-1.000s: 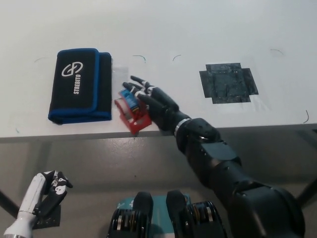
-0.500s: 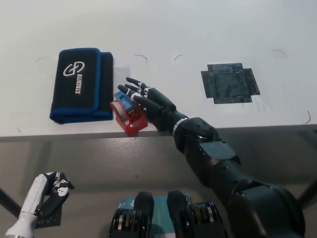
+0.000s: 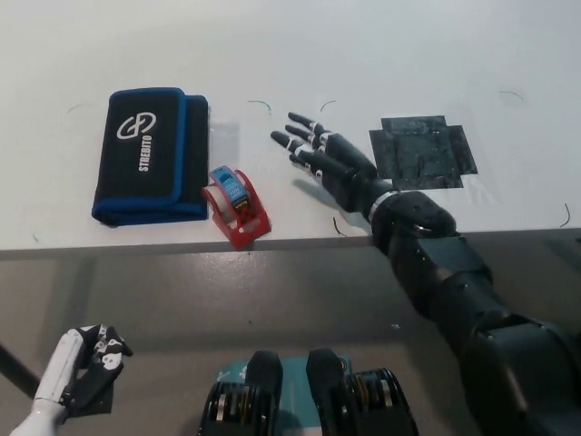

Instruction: Use the right hand to move the tape on the right hand side to the notebook on the left hand side

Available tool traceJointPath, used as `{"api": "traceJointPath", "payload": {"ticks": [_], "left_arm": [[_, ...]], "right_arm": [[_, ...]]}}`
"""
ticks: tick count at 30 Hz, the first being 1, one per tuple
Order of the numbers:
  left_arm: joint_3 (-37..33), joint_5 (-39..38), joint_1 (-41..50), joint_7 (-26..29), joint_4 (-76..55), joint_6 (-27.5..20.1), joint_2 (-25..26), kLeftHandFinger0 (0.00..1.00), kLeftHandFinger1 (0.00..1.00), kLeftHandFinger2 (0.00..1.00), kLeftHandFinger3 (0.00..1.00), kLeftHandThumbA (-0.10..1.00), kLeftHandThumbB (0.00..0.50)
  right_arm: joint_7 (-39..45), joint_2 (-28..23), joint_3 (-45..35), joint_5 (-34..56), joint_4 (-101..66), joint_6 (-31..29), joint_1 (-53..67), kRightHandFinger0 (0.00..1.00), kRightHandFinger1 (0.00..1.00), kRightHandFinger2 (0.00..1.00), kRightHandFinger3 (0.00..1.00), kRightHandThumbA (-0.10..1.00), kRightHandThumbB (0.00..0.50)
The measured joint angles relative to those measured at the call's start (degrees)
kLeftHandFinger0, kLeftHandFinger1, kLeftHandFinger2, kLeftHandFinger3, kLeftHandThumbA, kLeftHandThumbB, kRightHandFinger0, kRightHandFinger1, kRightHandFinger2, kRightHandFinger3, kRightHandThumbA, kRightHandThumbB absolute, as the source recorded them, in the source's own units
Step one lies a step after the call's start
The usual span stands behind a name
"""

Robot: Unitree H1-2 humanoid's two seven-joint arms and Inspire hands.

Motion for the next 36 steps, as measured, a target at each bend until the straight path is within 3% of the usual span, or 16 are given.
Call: {"api": "traceJointPath", "payload": {"ticks": [2,5,7,9,10,14,16,18,19,21,22,25,28,33,36], "left_arm": [[0.01,0.01,0.0,0.0,0.02,-0.02,0.0,0.05,0.01,0.09,0.24,0.3,0.128],[0.0,0.01,0.0,0.0,0.09,-0.03,0.0,0.04,0.0,0.09,0.24,0.27,0.122],[0.01,0.0,0.0,0.0,0.26,-0.04,0.0,0.03,0.0,0.08,0.23,0.26,0.122],[0.01,-0.03,0.0,-0.01,0.36,-0.03,0.0,0.03,0.0,0.08,0.23,0.25,0.122],[0.01,-0.04,0.0,-0.01,0.4,-0.03,0.0,0.02,0.0,0.09,0.23,0.28,0.118],[0.01,-0.03,0.02,-0.01,0.48,-0.03,0.0,0.0,0.0,0.09,0.24,0.26,0.111],[0.02,-0.05,0.02,-0.01,0.49,-0.02,0.0,0.02,0.01,0.1,0.24,0.26,0.117],[0.06,-0.08,0.02,-0.02,0.5,0.0,0.0,0.02,0.01,0.1,0.25,0.27,0.114],[0.07,-0.08,0.02,-0.02,0.51,0.0,0.0,0.02,0.01,0.11,0.25,0.32,0.125],[0.08,-0.06,0.0,-0.01,0.61,0.01,0.0,0.03,0.01,0.11,0.26,0.35,0.134],[0.08,-0.06,-0.02,-0.01,0.63,0.01,0.0,0.03,0.01,0.11,0.26,0.37,0.137],[0.14,-0.07,-0.06,-0.01,0.67,0.01,0.0,0.03,0.0,0.1,0.25,0.36,0.138],[0.21,-0.08,-0.13,-0.01,0.82,0.01,0.0,0.04,0.01,0.13,0.27,0.4,0.142],[0.16,0.18,-0.9,0.02,1.65,0.02,0.02,0.05,0.02,0.14,0.29,0.41,0.142],[0.13,0.34,-1.54,0.01,1.9,0.02,0.02,0.06,0.02,0.14,0.29,0.38,0.143]], "right_arm": [[0.71,-0.37,-0.07,0.25,-3.49,-0.49,1.19,1.0,1.0,1.0,1.0,1.0,0.499],[1.12,-0.97,0.03,0.46,-10.54,-0.61,3.95,1.0,1.0,1.0,1.0,0.99,0.491],[1.15,-1.32,0.13,0.49,-15.24,-0.35,6.0,1.0,1.0,1.0,1.0,0.87,0.407],[1.11,-1.66,0.29,0.47,-19.46,0.32,8.04,1.0,1.0,1.0,1.0,0.84,0.38],[1.09,-1.84,0.4,0.44,-20.96,0.69,9.1,1.0,1.0,1.0,1.0,0.85,0.348],[1.06,-3.42,1.05,0.39,-31.29,3.27,15.6,1.0,1.0,1.0,1.0,0.9,0.309],[1.05,-4.35,1.37,0.33,-35.66,4.4,19.12,1.0,1.0,1.0,1.0,0.91,0.243],[1.06,-5.42,1.55,0.29,-40.59,5.51,23.62,1.0,1.0,1.0,1.0,0.91,0.242],[1.06,-5.82,1.64,0.27,-42.27,5.99,25.23,1.0,1.0,1.0,1.0,0.94,0.196],[1.08,-7.17,2.13,0.11,-47.13,7.1,29.7,1.0,1.0,1.0,1.0,0.99,0.156],[1.14,-7.75,2.39,0.01,-48.84,7.43,31.48,1.0,1.0,1.0,1.0,1.0,0.17],[1.42,-10.42,3.67,-0.5,-55.51,8.84,36.68,1.0,1.0,1.0,1.0,0.98,0.128],[1.44,-12.94,4.75,-1.01,-62.03,9.55,41.66,1.0,1.0,1.0,1.0,1.0,0.124],[1.41,-17.23,6.66,-2.77,-72.29,9.31,49.74,1.0,1.0,1.0,1.0,0.92,0.048],[1.36,-18.02,6.44,-2.54,-74.04,9.01,53.27,1.0,1.0,1.0,1.0,0.97,0.103]]}}
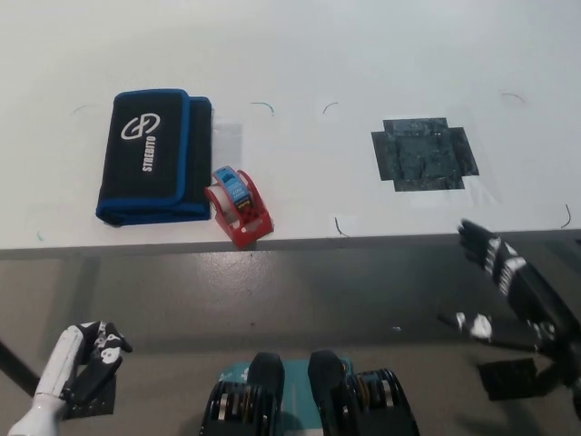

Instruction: Use the right hand to move the tape on the right hand side to the notebook on the left hand side

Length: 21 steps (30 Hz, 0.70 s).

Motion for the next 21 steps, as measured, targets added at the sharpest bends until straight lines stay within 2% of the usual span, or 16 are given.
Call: {"api": "traceJointPath", "payload": {"ticks": [2,3,8,9,11,12,15,16,18,21], "left_arm": [[-0.05,0.03,-0.37,-0.01,0.02,0.0,0.0,0.06,0.02,0.14,0.29,0.37,0.148],[-0.12,0.08,-0.58,-0.03,0.03,0.0,0.0,0.06,0.03,0.15,0.29,0.37,0.15],[-0.46,0.19,-0.71,-0.18,0.03,0.02,0.0,0.05,0.02,0.14,0.28,0.33,0.139],[-0.61,0.27,-0.54,-0.18,0.03,0.02,-0.01,0.04,0.01,0.13,0.28,0.33,0.136],[-0.85,0.43,0.01,-0.17,0.03,0.02,-0.01,0.04,0.01,0.13,0.28,0.34,0.133],[-0.98,0.54,0.31,-0.17,0.02,0.01,-0.01,0.06,0.03,0.14,0.28,0.31,0.135],[-1.18,0.59,1.61,-0.18,-0.18,0.06,-0.02,0.07,0.03,0.14,0.27,0.28,0.134],[-1.23,0.59,1.82,-0.18,-0.18,0.07,-0.02,0.07,0.03,0.14,0.27,0.27,0.13],[-1.23,0.54,2.19,-0.2,-0.2,0.07,-0.01,0.07,0.03,0.15,0.28,0.28,0.129],[-1.25,0.56,2.59,-0.2,-0.2,0.07,-0.01,0.06,0.03,0.16,0.3,0.29,0.132]], "right_arm": [[-0.09,0.12,-0.21,0.29,0.04,0.01,1.13,1.0,1.0,1.0,1.0,0.98,0.095],[-0.22,0.37,-0.34,0.54,0.05,0.03,1.92,1.0,1.0,1.0,1.0,0.97,0.072],[-1.27,2.51,-0.5,0.93,0.06,0.07,1.98,1.0,1.0,1.0,1.0,1.0,0.086],[-1.7,3.32,-0.5,0.85,0.07,0.08,1.79,1.0,1.0,1.0,1.0,1.0,0.057],[-2.23,4.09,-0.47,0.63,0.22,0.04,1.52,1.0,1.0,1.0,1.0,1.0,0.051],[-2.47,4.29,-0.47,0.54,0.4,0.03,1.45,1.0,1.0,1.0,1.0,1.0,0.083],[-3.16,4.73,-0.72,0.47,4.11,-1.63,0.86,1.0,1.0,1.0,1.0,1.0,0.118],[-3.37,4.79,-0.77,0.43,5.36,-2.1,0.8,1.0,1.0,1.0,1.0,1.0,0.149],[-4.17,4.8,-0.73,-0.5,8.35,-3.41,0.8,1.0,1.0,1.0,1.0,1.0,0.129],[-5.14,4.36,0.16,-2.94,11.08,-5.72,0.86,1.0,1.0,1.0,1.0,1.0,0.187]]}}
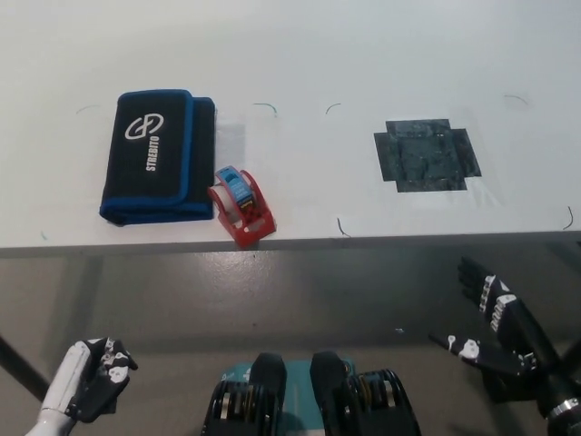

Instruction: Use the right hand to move the tape on the right hand side to the notebook on the left hand side

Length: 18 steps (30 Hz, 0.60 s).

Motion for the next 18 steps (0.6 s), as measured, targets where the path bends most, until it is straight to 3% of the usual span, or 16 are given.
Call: {"api": "traceJointPath", "payload": {"ticks": [2,4,7,13,15,18], "left_arm": [[0.01,0.01,0.21,0.01,-0.02,0.0,0.0,0.06,0.02,0.16,0.3,0.29,0.133],[0.0,0.02,0.36,0.01,0.01,-0.01,0.0,0.07,0.03,0.16,0.3,0.29,0.132],[0.0,0.02,0.36,0.01,0.02,-0.01,0.0,0.08,0.04,0.16,0.29,0.32,0.135],[0.0,-0.01,0.32,-0.01,0.08,-0.01,0.01,0.06,0.02,0.15,0.29,0.31,0.131],[0.0,-0.04,0.24,-0.03,0.08,0.0,0.01,0.07,0.03,0.15,0.28,0.31,0.132],[0.0,-0.04,0.09,-0.03,0.08,0.0,0.01,0.06,0.02,0.15,0.28,0.33,0.142]], "right_arm": [[-0.45,-0.41,0.68,-1.51,0.5,-1.17,0.04,1.0,1.0,1.0,1.0,0.92,0.178],[-1.23,-1.1,1.82,-4.17,0.97,-2.96,0.05,1.0,1.0,1.0,1.0,0.94,0.175],[-2.04,-1.68,2.84,-6.5,1.18,-4.21,0.06,1.0,1.0,1.0,1.0,0.95,0.117],[-3.92,-1.53,3.73,-9.39,1.13,-6.57,0.13,1.0,1.0,1.0,1.0,1.0,0.111],[-4.49,-1.35,3.78,-9.95,0.96,-7.17,0.27,1.0,1.0,1.0,1.0,1.0,0.051],[-5.27,-1.11,4.04,-10.79,0.74,-8.04,0.54,1.0,1.0,1.0,1.0,1.0,0.079]]}}
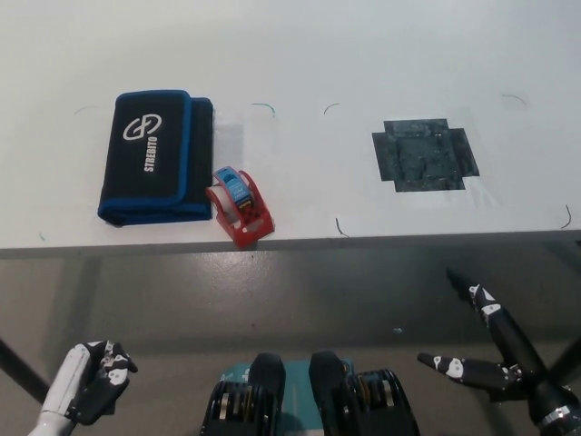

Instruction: Use the right hand to move the tape on the right hand side to the notebook on the left hand side

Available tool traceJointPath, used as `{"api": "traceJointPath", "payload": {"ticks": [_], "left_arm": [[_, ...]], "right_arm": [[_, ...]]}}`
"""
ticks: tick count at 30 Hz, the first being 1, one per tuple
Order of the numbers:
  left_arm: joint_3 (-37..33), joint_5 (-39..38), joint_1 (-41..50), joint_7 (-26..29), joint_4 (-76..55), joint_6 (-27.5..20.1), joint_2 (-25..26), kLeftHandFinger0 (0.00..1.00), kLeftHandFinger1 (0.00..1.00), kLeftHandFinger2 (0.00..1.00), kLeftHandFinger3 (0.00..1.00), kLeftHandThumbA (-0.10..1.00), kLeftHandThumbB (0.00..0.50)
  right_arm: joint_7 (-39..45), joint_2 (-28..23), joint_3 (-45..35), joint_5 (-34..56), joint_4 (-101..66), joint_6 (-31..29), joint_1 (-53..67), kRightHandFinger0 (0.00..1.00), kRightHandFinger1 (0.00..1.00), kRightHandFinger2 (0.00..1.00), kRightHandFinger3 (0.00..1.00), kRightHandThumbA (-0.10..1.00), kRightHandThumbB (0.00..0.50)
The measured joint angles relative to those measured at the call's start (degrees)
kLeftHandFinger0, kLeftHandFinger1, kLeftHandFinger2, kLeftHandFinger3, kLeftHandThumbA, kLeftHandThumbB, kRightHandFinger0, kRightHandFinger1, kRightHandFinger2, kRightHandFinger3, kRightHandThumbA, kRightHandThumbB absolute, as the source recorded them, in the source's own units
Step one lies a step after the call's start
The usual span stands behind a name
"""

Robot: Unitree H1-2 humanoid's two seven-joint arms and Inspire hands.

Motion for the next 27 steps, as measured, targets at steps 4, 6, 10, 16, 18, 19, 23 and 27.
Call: {"api": "traceJointPath", "payload": {"ticks": [4,6,10,16,18,19,23,27], "left_arm": [[0.01,0.0,-0.39,0.0,-0.01,0.0,0.01,0.05,0.02,0.15,0.29,0.33,0.144],[0.01,0.04,-0.52,0.0,-0.02,0.0,0.01,0.07,0.03,0.15,0.29,0.34,0.146],[-0.01,0.05,-0.54,0.0,-0.01,0.0,0.01,0.06,0.03,0.16,0.29,0.33,0.149],[0.0,-0.02,-0.54,-0.1,-0.03,0.04,0.01,0.08,0.04,0.16,0.3,0.31,0.151],[0.0,-0.02,-0.54,-0.17,-0.04,0.04,0.01,0.06,0.02,0.14,0.29,0.34,0.16],[0.0,-0.02,-0.54,-0.21,-0.04,0.04,0.01,0.04,0.01,0.14,0.29,0.34,0.158],[0.01,0.01,-0.5,-0.29,-0.24,0.04,0.01,0.07,0.03,0.15,0.28,0.34,0.15],[0.05,0.01,-0.59,-0.32,-0.34,0.04,0.01,0.06,0.03,0.14,0.27,0.31,0.145]], "right_arm": [[-0.9,0.15,0.25,-0.93,-0.08,-0.6,0.12,1.0,1.0,1.0,1.0,1.0,0.083],[-1.19,0.19,0.24,-1.12,-0.1,-0.63,0.13,1.0,1.0,1.0,1.0,1.0,0.11],[-1.55,0.26,0.23,-1.23,-0.05,-0.7,0.17,1.0,1.0,1.0,1.0,1.0,0.127],[-1.88,0.97,0.1,-0.29,0.1,-1.69,0.18,1.0,1.0,1.0,1.0,1.0,0.121],[-1.91,1.03,0.05,0.0,0.09,-2.12,0.18,1.0,1.0,1.0,1.0,1.0,0.107],[-1.91,1.03,0.03,0.14,0.09,-2.17,0.18,1.0,1.0,1.0,1.0,1.0,0.105],[-1.95,1.05,-0.06,0.65,0.16,-2.48,0.18,1.0,1.0,1.0,1.0,1.0,0.091],[-2.0,1.05,-0.06,0.85,0.39,-2.87,-0.1,1.0,1.0,1.0,1.0,1.0,0.11]]}}
